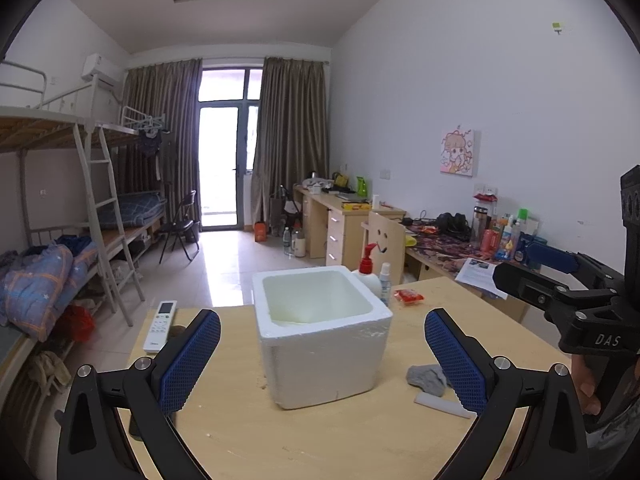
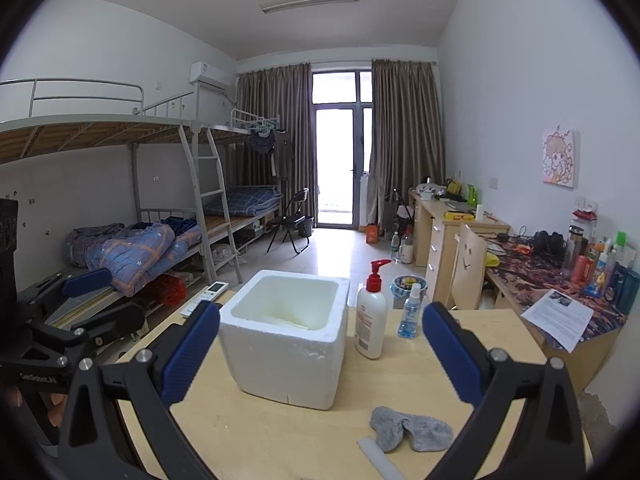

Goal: Organize soft objects
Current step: 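Withdraw both tools from the foam box back toward the table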

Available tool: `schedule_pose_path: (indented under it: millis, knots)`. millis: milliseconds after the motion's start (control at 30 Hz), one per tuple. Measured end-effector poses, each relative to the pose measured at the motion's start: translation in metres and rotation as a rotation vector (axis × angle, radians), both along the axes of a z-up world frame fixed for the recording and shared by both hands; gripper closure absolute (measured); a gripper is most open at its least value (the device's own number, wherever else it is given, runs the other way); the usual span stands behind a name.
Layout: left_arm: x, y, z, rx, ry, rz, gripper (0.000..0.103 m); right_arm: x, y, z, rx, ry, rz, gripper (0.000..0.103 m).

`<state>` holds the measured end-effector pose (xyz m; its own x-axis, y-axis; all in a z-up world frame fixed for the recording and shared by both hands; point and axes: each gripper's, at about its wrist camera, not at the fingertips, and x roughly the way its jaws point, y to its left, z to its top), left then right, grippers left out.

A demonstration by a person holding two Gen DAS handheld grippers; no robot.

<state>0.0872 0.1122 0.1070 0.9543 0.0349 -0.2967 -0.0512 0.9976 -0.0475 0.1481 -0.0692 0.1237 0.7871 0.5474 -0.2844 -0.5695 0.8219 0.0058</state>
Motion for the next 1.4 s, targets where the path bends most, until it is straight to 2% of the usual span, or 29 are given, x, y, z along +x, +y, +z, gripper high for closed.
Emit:
schedule_pose_path:
  millis: [600,733,933,1200,1400]
  knots:
    - [-0.033,-0.041,-0.014,0.026,-0.076,-0.021,0.001,-0.037,-0.043,-0.02,0.036,-0.052,-0.048,0.001]
    - [-0.037,-0.046,-0.02,0.009,-0.098,-0.022,0.001,-0.043,-0.048,-0.028,0.019,-0.079,-0.07,0.001]
    - [-0.036,-0.051,-0.033,0.033,-0.099,-0.004,0.001,-0.055,-0.054,-0.042,0.002,-0.126,-0.086,0.001]
    - [-0.042,-0.051,-0.055,-0.027,-0.113,0.007,0.001,-0.054,-0.069,-0.06,0.02,-0.117,-0.088,0.001]
    - [-0.048,-0.056,-0.068,-0.014,-0.141,0.025,0.001,-0.054,-0.075,-0.071,0.014,-0.111,-0.091,0.001]
